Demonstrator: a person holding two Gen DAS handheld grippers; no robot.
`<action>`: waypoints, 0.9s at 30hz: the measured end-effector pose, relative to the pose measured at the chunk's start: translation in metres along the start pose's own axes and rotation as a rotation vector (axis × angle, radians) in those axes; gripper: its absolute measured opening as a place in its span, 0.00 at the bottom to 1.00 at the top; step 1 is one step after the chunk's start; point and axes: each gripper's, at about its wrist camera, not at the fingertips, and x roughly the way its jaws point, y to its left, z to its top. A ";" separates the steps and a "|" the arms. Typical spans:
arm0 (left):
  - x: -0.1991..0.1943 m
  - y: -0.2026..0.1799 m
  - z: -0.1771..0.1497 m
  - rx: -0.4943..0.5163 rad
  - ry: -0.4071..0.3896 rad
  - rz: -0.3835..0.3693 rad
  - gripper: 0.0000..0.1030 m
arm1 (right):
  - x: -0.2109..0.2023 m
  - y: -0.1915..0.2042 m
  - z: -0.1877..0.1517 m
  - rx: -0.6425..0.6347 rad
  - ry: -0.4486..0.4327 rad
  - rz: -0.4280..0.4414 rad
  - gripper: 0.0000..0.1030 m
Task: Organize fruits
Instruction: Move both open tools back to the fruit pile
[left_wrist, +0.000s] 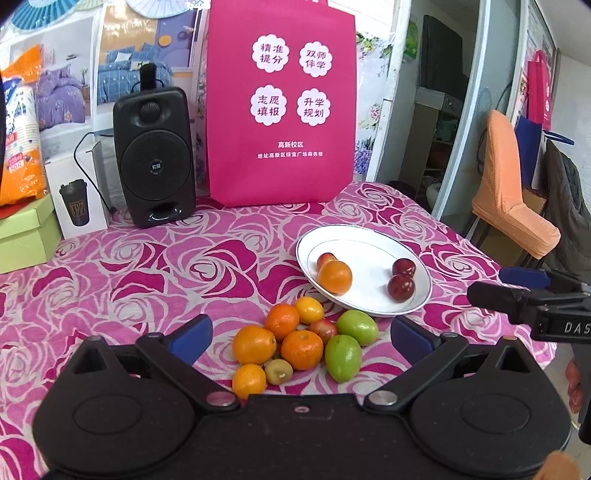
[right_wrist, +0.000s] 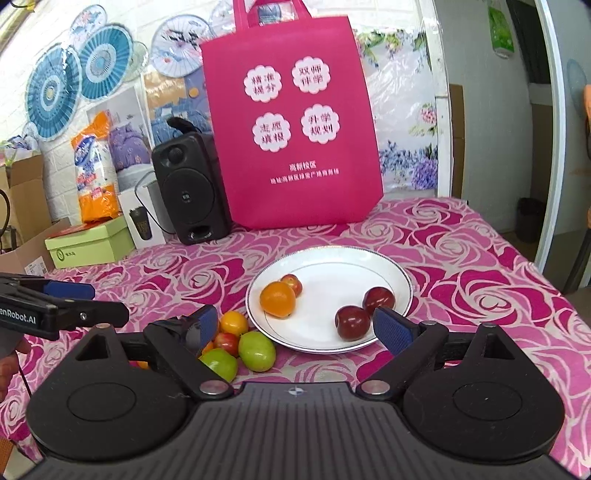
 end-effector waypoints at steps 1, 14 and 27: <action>-0.003 -0.001 -0.002 0.002 -0.002 0.000 1.00 | -0.004 0.002 0.000 -0.005 -0.006 -0.001 1.00; -0.026 0.006 -0.032 -0.019 0.015 0.026 1.00 | -0.018 0.027 -0.014 -0.050 -0.013 0.036 1.00; -0.015 0.028 -0.053 -0.081 0.069 0.015 1.00 | 0.018 0.062 -0.042 -0.084 0.114 0.130 1.00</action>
